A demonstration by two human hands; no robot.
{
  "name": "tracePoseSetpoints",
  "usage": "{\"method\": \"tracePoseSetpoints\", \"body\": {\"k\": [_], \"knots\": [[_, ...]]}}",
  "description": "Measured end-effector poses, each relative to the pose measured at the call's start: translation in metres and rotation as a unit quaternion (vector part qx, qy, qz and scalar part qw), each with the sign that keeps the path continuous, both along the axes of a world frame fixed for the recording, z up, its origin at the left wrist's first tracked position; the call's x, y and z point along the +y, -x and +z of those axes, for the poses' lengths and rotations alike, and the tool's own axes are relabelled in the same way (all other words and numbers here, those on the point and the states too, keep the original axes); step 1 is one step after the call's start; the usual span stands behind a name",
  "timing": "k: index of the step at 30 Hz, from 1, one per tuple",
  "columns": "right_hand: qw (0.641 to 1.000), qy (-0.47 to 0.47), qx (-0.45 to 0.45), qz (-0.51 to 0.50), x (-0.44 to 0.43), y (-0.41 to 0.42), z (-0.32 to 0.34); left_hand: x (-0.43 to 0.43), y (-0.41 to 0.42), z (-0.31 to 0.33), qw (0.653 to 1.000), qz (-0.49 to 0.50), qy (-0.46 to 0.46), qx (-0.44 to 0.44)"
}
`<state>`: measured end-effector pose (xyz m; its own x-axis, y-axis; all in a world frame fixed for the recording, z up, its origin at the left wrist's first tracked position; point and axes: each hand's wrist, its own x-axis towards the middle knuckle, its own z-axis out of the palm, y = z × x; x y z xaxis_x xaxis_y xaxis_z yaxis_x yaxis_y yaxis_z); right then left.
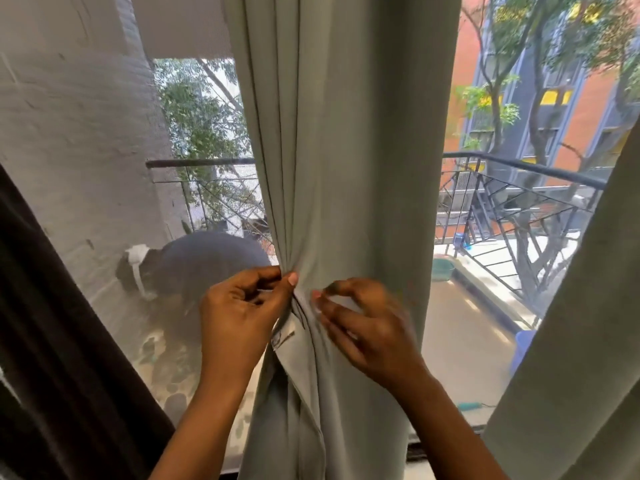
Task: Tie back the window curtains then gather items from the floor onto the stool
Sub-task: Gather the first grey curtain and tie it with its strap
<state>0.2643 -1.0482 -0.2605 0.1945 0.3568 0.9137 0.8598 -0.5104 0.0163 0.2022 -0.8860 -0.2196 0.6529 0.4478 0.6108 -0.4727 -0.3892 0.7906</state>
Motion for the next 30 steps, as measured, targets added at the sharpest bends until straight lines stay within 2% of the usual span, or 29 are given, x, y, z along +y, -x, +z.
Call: {"method": "tracePoseSetpoints", "body": {"k": [2,3,4,6,8,13,19,25,30], "knots": [[0.986,-0.138,-0.007,-0.099,-0.018,-0.003,0.007,-0.009,0.000,0.001,1.000,0.023,-0.015,-0.012],[0.964,-0.226,0.019,-0.139,-0.026,-0.005,0.012,-0.014,-0.001,0.001,0.999,0.034,-0.020,-0.016],[0.942,-0.294,0.072,-0.144,-0.033,-0.009,0.018,-0.019,-0.002,0.001,0.999,0.045,-0.023,-0.018],[0.911,-0.349,0.205,-0.083,-0.045,-0.023,0.027,-0.028,-0.004,0.000,0.997,0.064,-0.028,-0.018],[0.903,-0.337,0.261,-0.049,-0.054,-0.036,0.029,-0.037,-0.005,-0.002,0.997,0.071,-0.032,-0.016],[0.928,-0.308,0.210,-0.027,-0.050,-0.010,0.018,-0.056,-0.003,-0.006,0.994,0.102,-0.031,-0.009],[0.961,-0.238,0.137,0.045,-0.035,0.029,0.009,-0.078,0.007,-0.010,0.995,0.094,0.019,0.006],[0.953,-0.235,0.165,0.095,-0.026,0.057,0.005,-0.093,0.032,-0.010,0.997,0.061,0.037,0.017],[0.929,-0.272,0.209,0.141,-0.029,0.061,0.011,-0.097,0.040,-0.003,0.998,0.047,0.044,0.011]]}}
